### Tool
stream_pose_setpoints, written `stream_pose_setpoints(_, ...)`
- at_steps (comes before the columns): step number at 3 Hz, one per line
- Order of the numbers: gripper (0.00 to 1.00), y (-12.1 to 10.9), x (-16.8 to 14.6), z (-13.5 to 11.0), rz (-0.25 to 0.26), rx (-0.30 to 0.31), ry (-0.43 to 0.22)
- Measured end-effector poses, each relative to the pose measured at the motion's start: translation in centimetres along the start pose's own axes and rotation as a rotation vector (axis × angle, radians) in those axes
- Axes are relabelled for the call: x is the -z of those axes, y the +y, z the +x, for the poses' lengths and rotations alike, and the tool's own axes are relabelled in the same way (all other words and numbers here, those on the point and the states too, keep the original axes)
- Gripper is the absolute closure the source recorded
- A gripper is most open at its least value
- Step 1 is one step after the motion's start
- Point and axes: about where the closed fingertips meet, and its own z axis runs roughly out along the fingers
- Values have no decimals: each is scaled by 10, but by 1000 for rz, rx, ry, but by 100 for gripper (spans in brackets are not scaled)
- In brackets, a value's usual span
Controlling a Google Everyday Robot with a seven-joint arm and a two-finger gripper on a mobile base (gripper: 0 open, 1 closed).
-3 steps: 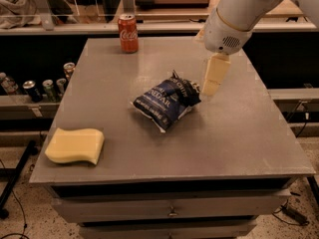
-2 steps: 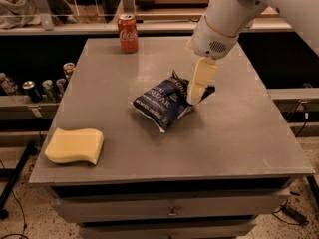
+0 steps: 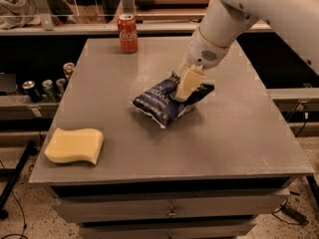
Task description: Pick blue chip bag
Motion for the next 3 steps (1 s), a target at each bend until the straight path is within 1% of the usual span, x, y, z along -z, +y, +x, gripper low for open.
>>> stream_pose_setpoints(1, 61, -3, 1, 2, 6, -19, 3)
stream_pose_setpoints(2, 85, -12, 12, 6, 40, -34, 18)
stream_pose_setpoints(3, 100, -21, 28, 11, 83, -46, 28)
